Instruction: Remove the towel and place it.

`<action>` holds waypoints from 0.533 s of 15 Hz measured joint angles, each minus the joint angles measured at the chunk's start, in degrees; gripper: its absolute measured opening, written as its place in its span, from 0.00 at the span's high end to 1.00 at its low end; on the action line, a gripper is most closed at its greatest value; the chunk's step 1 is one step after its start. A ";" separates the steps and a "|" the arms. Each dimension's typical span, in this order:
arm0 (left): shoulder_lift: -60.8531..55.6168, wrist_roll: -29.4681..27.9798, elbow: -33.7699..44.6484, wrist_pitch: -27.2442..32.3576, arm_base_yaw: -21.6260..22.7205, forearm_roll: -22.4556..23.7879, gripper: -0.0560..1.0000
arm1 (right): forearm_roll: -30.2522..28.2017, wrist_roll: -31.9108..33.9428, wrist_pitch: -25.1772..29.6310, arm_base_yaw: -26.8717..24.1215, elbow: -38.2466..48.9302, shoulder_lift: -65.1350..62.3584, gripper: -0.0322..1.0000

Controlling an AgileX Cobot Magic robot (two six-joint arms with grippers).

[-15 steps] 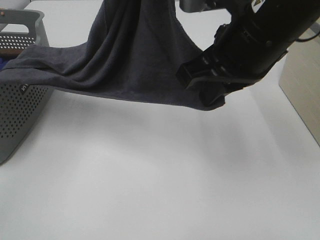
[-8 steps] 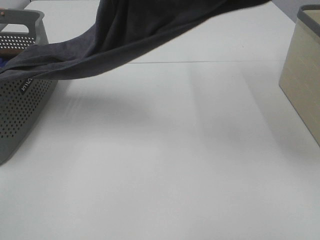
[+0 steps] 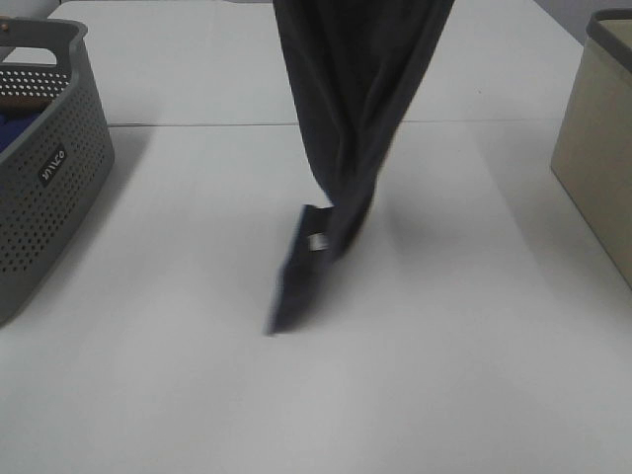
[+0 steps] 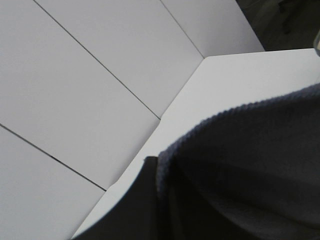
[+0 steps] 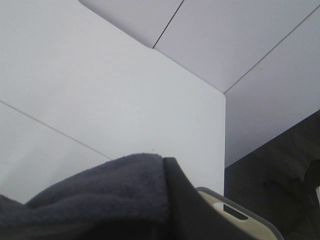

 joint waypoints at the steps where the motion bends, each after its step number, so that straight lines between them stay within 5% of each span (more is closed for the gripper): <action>1: 0.06 0.00 0.00 -1.32 1.03 -0.29 0.95 | -0.80 0.00 -1.38 0.00 -0.80 0.92 0.96; 4: 1.89 0.00 0.00 -6.07 3.09 0.00 0.95 | -6.42 1.03 -7.68 0.00 -1.60 4.47 0.96; 8: 4.35 0.00 0.00 -15.30 3.38 6.13 0.95 | -14.73 6.88 -14.15 0.00 -1.60 6.76 0.96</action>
